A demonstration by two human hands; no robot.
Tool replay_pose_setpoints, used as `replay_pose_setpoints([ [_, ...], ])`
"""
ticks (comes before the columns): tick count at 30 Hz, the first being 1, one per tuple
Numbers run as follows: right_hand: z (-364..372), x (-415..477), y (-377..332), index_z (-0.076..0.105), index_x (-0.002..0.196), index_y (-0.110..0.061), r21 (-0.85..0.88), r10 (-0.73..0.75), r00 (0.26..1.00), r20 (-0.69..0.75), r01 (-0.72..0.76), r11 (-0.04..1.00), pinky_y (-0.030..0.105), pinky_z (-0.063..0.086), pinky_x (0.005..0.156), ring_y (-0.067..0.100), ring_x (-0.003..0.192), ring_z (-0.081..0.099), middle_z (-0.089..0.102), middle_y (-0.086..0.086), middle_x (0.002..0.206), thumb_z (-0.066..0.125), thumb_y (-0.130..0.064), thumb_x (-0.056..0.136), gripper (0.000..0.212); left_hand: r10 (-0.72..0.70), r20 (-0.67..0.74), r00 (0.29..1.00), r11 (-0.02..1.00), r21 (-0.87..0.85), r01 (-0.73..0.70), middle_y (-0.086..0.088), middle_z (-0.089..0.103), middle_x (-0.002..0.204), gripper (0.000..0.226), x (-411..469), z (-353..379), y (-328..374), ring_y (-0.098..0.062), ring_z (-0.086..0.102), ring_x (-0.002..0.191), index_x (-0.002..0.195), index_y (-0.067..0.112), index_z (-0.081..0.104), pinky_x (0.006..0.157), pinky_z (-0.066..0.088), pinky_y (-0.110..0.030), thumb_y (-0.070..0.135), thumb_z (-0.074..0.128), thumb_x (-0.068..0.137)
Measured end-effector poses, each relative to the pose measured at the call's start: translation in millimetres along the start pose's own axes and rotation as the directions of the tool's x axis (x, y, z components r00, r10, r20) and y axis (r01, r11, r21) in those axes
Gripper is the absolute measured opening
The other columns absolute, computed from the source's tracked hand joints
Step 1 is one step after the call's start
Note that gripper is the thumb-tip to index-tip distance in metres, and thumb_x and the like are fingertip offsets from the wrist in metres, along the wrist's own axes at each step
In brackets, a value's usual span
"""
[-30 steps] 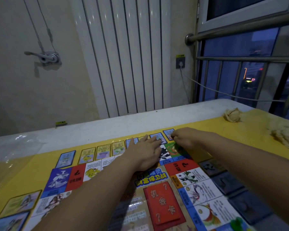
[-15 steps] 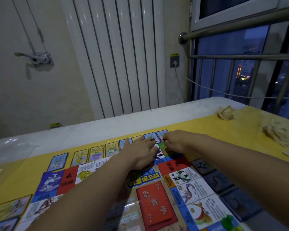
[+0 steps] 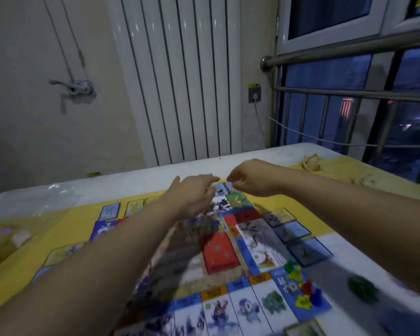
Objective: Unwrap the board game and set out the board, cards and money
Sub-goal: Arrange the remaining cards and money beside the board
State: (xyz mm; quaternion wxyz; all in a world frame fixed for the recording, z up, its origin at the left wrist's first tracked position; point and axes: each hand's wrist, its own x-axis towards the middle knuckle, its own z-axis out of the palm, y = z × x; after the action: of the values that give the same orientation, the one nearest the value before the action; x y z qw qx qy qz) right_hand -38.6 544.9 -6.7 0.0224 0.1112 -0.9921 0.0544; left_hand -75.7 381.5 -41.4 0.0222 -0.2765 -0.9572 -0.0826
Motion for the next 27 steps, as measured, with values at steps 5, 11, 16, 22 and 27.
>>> replay_pose_setpoints([
  [5,-25.0,-91.5,-35.5,0.063,0.123,-0.014,0.030,-0.088,0.994,-0.065,0.090,0.996,0.016,0.037,0.077,0.014,0.108,0.058,0.064,0.001,0.123,0.049,-0.022,0.097,0.030,0.045,-0.115,0.992,0.998,-0.026,-0.048,0.001,0.051,0.139,0.038,-76.0,-26.4,35.4,-0.022,0.046,0.127,0.136,0.029,0.047,0.104,0.035,-0.037,0.031,0.042,0.098],
  [11,-16.9,-190.2,-44.8,0.065,0.119,-0.023,0.079,-0.104,0.995,-0.001,0.103,0.991,0.003,0.037,0.065,-0.002,0.088,0.057,0.068,-0.009,0.113,0.055,-0.025,0.094,0.027,0.107,-0.219,0.970,0.974,-0.174,-0.147,0.010,0.053,0.136,0.036,-170.3,-13.2,88.7,-0.013,0.047,0.126,0.131,0.028,0.053,0.100,0.038,-0.028,0.025,0.049,0.096],
  [16,-13.2,-242.2,-32.0,0.065,0.119,-0.023,0.092,-0.034,0.999,0.031,0.031,0.995,0.006,0.041,0.071,-0.002,0.088,0.058,0.069,-0.010,0.112,0.058,-0.024,0.093,0.027,0.186,-0.199,0.962,0.957,-0.184,-0.223,0.008,0.055,0.134,0.034,-204.8,12.2,128.0,-0.014,0.050,0.121,0.129,0.028,0.055,0.097,0.039,-0.027,0.025,0.049,0.095],
  [22,-4.7,-282.3,17.5,0.064,0.120,-0.018,0.027,0.222,0.971,0.091,-0.225,0.974,0.022,0.046,0.078,0.005,0.087,0.060,0.068,-0.005,0.109,0.060,-0.022,0.091,0.029,0.305,-0.145,0.941,0.923,-0.198,-0.329,0.005,0.055,0.132,0.034,-205.3,48.8,187.2,-0.016,0.050,0.120,0.128,0.028,0.055,0.097,0.043,-0.037,0.024,0.048,0.095],
  [27,2.2,-308.9,57.4,0.066,0.118,-0.016,0.048,0.392,0.904,0.169,-0.404,0.913,0.014,0.041,0.060,0.001,0.071,0.059,0.067,-0.005,0.090,0.060,-0.019,0.091,0.028,0.324,-0.096,0.941,0.916,-0.218,-0.338,-0.002,0.056,0.127,0.032,-181.8,76.1,232.6,-0.021,0.051,0.116,0.126,0.024,0.057,0.092,0.046,-0.040,0.026,0.049,0.095],
])
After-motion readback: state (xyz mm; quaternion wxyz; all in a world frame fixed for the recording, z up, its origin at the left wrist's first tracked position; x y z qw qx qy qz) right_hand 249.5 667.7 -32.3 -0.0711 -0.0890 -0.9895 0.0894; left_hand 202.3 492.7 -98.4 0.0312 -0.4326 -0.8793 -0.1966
